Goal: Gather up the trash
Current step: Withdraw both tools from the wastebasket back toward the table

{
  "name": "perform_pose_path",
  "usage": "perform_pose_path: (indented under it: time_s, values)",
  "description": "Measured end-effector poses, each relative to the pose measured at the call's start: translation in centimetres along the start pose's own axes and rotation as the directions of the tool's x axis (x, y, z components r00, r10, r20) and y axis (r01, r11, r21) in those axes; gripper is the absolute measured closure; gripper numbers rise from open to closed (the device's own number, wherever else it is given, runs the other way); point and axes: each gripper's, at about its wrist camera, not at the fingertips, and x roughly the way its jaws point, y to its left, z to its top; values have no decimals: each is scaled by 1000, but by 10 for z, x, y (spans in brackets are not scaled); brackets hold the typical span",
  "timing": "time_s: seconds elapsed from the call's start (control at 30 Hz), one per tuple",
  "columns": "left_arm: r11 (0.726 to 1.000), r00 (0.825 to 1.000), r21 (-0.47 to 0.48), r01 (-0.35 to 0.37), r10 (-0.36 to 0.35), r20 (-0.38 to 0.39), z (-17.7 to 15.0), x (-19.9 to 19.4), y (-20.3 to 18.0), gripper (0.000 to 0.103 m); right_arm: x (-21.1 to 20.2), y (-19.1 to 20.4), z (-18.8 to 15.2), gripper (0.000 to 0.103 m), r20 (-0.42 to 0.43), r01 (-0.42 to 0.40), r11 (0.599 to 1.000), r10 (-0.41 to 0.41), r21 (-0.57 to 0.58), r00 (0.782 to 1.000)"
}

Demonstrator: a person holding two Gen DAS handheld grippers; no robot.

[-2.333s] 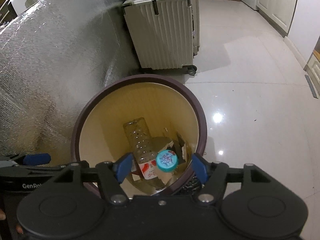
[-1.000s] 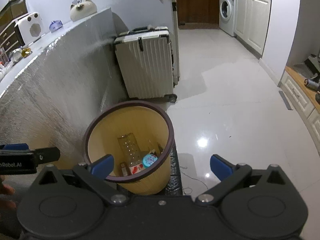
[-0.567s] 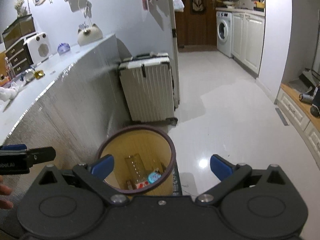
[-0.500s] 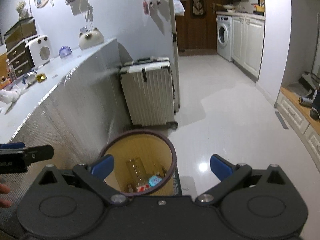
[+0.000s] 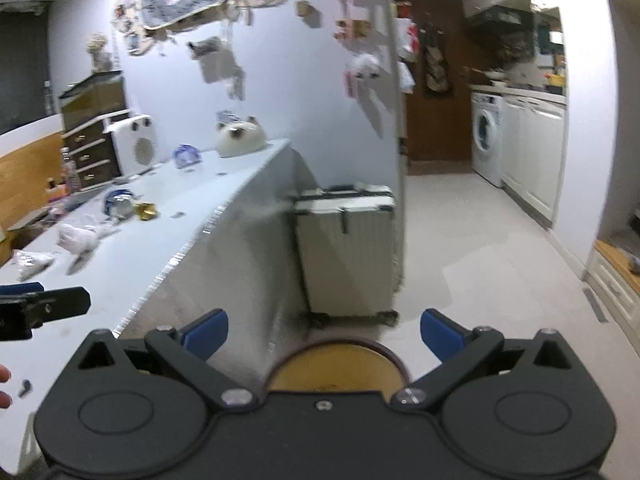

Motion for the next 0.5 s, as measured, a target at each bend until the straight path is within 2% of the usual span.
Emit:
perform_pose_path:
  time_s: [0.23, 0.5]
  values:
    - [991, 991, -64, -121, 124, 41, 10, -19, 81, 0, 25, 73, 23, 0, 20, -101, 991, 103, -91, 995]
    - [966, 967, -116, -233, 243, 76, 16, -33, 174, 0, 58, 153, 39, 0, -2, -184, 966, 186, -181, 983]
